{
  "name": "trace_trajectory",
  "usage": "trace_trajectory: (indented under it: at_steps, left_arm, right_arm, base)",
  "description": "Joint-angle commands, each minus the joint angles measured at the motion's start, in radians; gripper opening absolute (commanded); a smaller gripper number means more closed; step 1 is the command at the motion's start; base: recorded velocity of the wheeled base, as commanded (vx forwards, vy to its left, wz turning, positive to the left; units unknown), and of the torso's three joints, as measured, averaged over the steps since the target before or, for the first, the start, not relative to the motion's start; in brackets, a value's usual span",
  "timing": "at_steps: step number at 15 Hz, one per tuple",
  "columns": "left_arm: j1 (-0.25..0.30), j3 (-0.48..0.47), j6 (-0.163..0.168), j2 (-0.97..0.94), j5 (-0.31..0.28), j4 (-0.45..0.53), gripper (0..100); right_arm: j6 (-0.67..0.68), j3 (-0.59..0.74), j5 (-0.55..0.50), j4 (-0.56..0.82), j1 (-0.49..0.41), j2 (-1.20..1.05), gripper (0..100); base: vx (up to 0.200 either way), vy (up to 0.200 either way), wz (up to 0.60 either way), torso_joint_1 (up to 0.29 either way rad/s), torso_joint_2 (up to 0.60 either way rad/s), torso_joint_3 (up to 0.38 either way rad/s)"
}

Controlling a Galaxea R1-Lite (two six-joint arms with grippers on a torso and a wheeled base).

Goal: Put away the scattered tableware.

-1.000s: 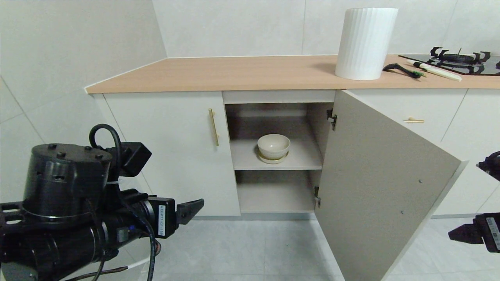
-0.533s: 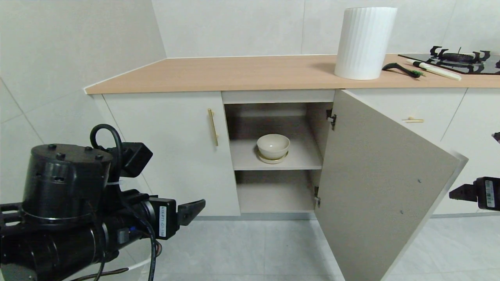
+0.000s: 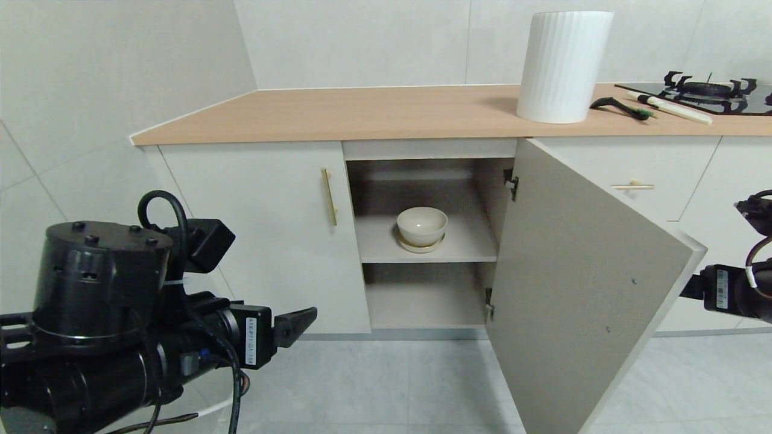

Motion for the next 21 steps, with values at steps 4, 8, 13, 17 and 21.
trace_trajectory:
  at_steps: [4, 8, 13, 17, 21]
  left_arm:
    - [0.000, 0.000, -0.001, -0.003, 0.001, 0.000, 100]
    - [0.000, -0.001, -0.004, -0.008, 0.001, 0.000, 100]
    - [0.002, -0.003, -0.005, -0.011, 0.001, 0.000, 100]
    - [0.003, -0.003, -0.004, -0.009, 0.001, 0.000, 100]
    - [0.005, -0.007, -0.004, -0.011, 0.001, 0.000, 100]
  right_arm:
    - [0.078, 0.011, 0.002, -0.002, 0.136, 0.011, 100]
    - [0.156, 0.012, 0.006, -0.044, 0.245, 0.043, 100]
    - [0.167, 0.007, 0.015, -0.142, 0.388, 0.146, 100]
    - [0.149, -0.065, 0.134, -0.254, 0.412, 0.293, 100]
    - [0.116, -0.210, 0.157, -0.256, 0.412, 0.442, 100]
  base:
    - [0.000, 0.000, 0.00, 0.000, 0.00, 0.000]
    - [0.000, 0.000, 0.00, 0.000, 0.00, 0.000]
    - [0.000, 0.000, 0.00, 0.000, 0.00, 0.000]
    - [0.000, 0.000, 0.00, 0.000, 0.00, 0.000]
    - [0.000, 0.000, 0.00, 0.000, 0.00, 0.000]
